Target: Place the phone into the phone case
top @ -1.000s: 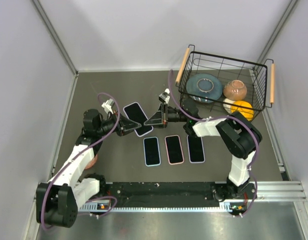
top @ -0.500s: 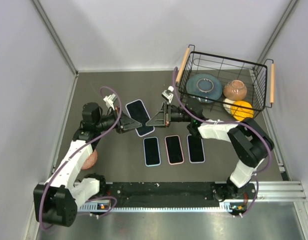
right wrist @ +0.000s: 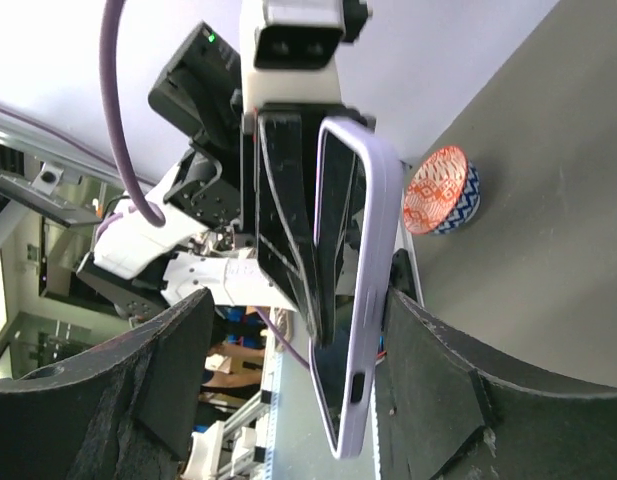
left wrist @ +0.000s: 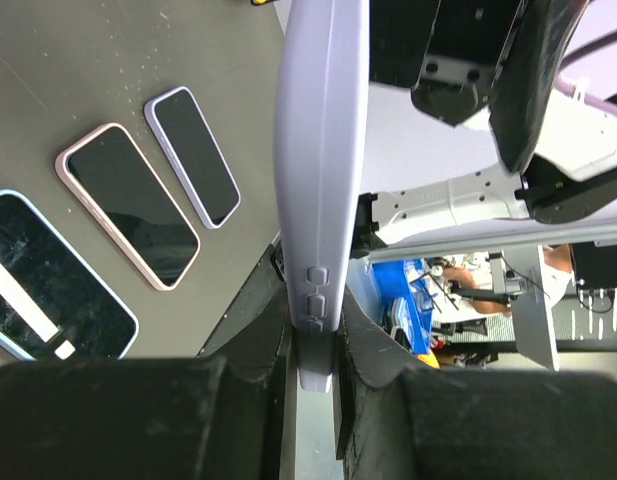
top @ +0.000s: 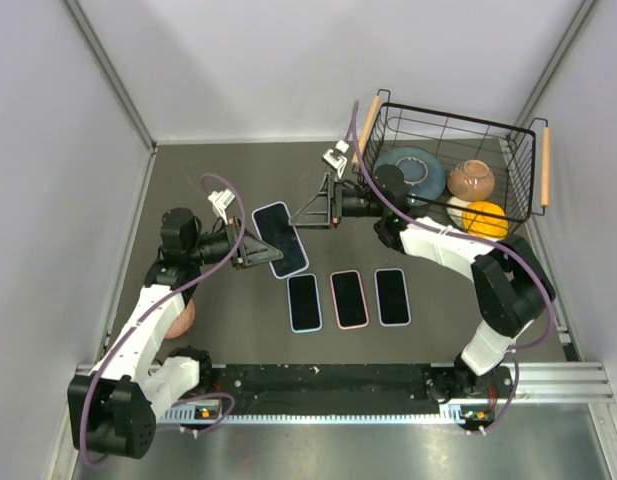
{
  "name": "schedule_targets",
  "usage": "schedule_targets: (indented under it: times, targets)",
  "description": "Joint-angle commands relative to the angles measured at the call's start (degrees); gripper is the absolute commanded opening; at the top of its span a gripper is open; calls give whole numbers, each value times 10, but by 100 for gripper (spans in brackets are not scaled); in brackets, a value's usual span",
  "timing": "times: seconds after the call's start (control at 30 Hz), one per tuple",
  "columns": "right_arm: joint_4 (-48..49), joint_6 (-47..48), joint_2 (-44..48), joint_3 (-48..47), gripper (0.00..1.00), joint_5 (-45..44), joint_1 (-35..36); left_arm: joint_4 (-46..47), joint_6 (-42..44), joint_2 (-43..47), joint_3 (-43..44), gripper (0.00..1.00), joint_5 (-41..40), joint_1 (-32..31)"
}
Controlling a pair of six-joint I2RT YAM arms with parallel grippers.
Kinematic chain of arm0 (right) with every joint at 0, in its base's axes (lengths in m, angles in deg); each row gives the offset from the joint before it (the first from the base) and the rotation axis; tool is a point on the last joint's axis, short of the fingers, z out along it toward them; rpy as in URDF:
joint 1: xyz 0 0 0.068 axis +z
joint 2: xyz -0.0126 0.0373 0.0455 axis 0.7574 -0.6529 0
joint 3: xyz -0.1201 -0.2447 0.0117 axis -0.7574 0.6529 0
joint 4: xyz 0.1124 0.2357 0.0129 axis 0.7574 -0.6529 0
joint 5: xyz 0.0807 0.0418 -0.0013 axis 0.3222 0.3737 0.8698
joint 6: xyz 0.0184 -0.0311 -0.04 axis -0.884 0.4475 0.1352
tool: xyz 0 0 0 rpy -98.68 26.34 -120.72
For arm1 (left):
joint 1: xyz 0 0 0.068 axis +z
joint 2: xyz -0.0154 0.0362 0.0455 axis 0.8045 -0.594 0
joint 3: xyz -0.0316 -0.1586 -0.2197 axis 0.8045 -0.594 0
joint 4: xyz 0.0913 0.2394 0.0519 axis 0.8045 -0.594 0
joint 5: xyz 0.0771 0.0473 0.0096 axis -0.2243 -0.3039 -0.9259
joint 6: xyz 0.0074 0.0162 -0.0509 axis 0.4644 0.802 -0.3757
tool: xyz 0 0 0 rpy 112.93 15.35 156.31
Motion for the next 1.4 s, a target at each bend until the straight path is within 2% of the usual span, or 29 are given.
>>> schedule_targets:
  times: [0.0,0.37,0.47,0.5,0.6,0.67,0.8,0.87,0.9,0.93,0.97,1.03,1.13,1.17,1.2,1.27,1.37]
  targets:
    - [2,11,-38,-73,67,8,-4,39,19,6,-5,0,48,-1]
    - [-8,19,-71,-86,66,0,11,40,26,-5,-1,0,68,-1]
    - [8,12,-72,-73,40,-8,14,40,22,-5,-3,0,70,-1]
    - [17,5,-72,-68,23,-12,14,35,24,-4,-2,0,70,-1]
    - [38,-10,-70,-65,0,-19,14,18,31,-5,5,0,64,-1]
    - [33,-12,-69,-67,0,-22,15,-6,35,-8,13,1,63,-1]
    - [24,-14,-54,-66,0,-38,13,-74,71,1,41,19,35,0]
    - [21,-13,-47,-61,0,-49,14,-126,92,6,53,37,17,0]
    - [18,-14,-43,-59,0,-53,14,-158,122,9,72,57,1,0]
    - [16,-12,-36,-54,0,-57,13,-192,142,9,86,67,-41,0]
    - [15,-11,-31,-40,0,-71,14,-265,162,10,104,71,-62,0]
    - [24,-14,-16,-18,0,-91,16,-319,201,15,150,75,-144,1]
    - [44,-18,0,27,0,-118,16,-425,231,22,217,98,-240,0]
    - [48,-19,2,47,0,-124,15,-449,232,23,232,99,-346,0]
    - [47,-19,2,54,0,-129,16,-496,238,27,260,99,-392,0]
    - [40,-14,-3,70,0,-149,27,-513,246,38,283,99,-475,0]
    - [44,-16,-30,77,0,-177,54,-521,246,71,295,99,-540,0]
